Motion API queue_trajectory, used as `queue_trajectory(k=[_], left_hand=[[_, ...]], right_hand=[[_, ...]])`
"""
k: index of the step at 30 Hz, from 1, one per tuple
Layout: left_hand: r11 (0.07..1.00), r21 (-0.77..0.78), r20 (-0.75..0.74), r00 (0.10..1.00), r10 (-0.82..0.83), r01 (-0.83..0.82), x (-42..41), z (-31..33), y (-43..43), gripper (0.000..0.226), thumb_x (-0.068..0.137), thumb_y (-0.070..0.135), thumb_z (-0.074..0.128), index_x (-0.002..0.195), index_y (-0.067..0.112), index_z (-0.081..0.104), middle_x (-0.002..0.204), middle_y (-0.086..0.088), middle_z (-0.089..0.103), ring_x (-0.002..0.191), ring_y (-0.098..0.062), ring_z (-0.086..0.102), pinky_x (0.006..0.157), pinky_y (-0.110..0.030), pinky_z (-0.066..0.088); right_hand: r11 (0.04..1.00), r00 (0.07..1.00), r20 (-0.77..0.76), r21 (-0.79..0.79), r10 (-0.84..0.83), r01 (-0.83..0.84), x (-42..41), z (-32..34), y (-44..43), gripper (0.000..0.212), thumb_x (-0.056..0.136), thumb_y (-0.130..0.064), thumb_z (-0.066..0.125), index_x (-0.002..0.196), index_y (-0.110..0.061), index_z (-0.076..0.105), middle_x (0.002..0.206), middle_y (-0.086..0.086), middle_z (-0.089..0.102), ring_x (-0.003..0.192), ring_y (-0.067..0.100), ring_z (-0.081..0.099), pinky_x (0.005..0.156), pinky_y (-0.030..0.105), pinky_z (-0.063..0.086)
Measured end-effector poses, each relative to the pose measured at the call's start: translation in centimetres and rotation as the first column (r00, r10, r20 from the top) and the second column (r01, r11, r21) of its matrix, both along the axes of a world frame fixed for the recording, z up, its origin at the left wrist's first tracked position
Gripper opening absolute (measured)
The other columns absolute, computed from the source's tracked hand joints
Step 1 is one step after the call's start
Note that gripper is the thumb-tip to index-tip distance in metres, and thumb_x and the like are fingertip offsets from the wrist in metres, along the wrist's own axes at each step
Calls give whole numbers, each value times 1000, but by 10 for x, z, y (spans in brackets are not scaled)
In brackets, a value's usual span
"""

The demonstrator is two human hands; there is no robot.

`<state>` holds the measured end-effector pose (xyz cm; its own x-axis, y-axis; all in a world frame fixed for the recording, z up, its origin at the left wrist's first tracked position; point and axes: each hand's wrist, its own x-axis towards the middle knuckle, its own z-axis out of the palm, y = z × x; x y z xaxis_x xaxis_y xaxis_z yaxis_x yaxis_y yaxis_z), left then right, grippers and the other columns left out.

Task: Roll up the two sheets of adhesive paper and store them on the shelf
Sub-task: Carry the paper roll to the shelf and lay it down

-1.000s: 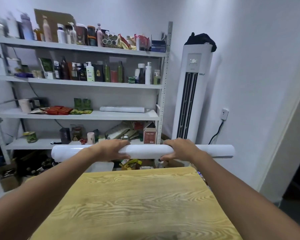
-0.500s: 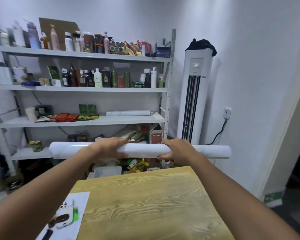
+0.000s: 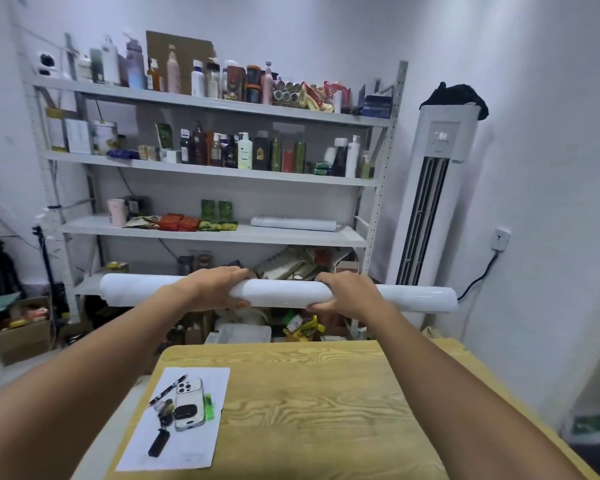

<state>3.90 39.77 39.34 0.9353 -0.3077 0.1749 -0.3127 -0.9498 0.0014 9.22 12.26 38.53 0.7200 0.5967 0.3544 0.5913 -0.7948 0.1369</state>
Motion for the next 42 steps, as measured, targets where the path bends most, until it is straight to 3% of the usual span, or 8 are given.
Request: queue_trajectory(k=[9,21,26,31,42], left_hand=[[1000,0,32,999,23,-23,32,4,106,48,81,46,61,121,24,44,117,2,55,98,-13,52,79,-30,48],[1000,-26,32,999,7,-6,80,14,220,46,81,49,60,114,20,47,112,0,56,96,-18,53,81,-35,49],[996,-51,27,997,-79,80,112,21,246,39,80,47,63,104,21,46,94,7,50,84,-16,56,70,-33,49],[988,-63,22,990,-143,144,144,18,276,34,80,41,65,100,24,44,90,8,48,74,-13,54,56,-20,41],[978,-46,42,979,-201,203,203,-6,345,37,79,45,64,102,23,45,95,5,51,84,-15,50,68,-32,47]], right_hand=[[999,1000,-12,21,24,-24,38,13,105,45,77,-61,58,111,-30,54,100,-5,66,87,17,61,63,28,36],[1000,1000,7,-2,-20,20,74,26,214,49,77,-63,57,112,-29,54,100,-5,67,87,17,61,69,33,49],[995,995,14,29,-98,98,91,23,239,51,74,-66,56,111,-32,54,99,-6,67,87,18,61,71,34,51],[986,985,44,18,-168,167,108,17,269,51,75,-67,55,111,-31,53,99,-7,67,86,18,61,69,33,50],[978,977,29,19,-209,209,150,-6,336,49,77,-64,57,110,-28,54,100,-5,67,85,19,62,69,34,50]])
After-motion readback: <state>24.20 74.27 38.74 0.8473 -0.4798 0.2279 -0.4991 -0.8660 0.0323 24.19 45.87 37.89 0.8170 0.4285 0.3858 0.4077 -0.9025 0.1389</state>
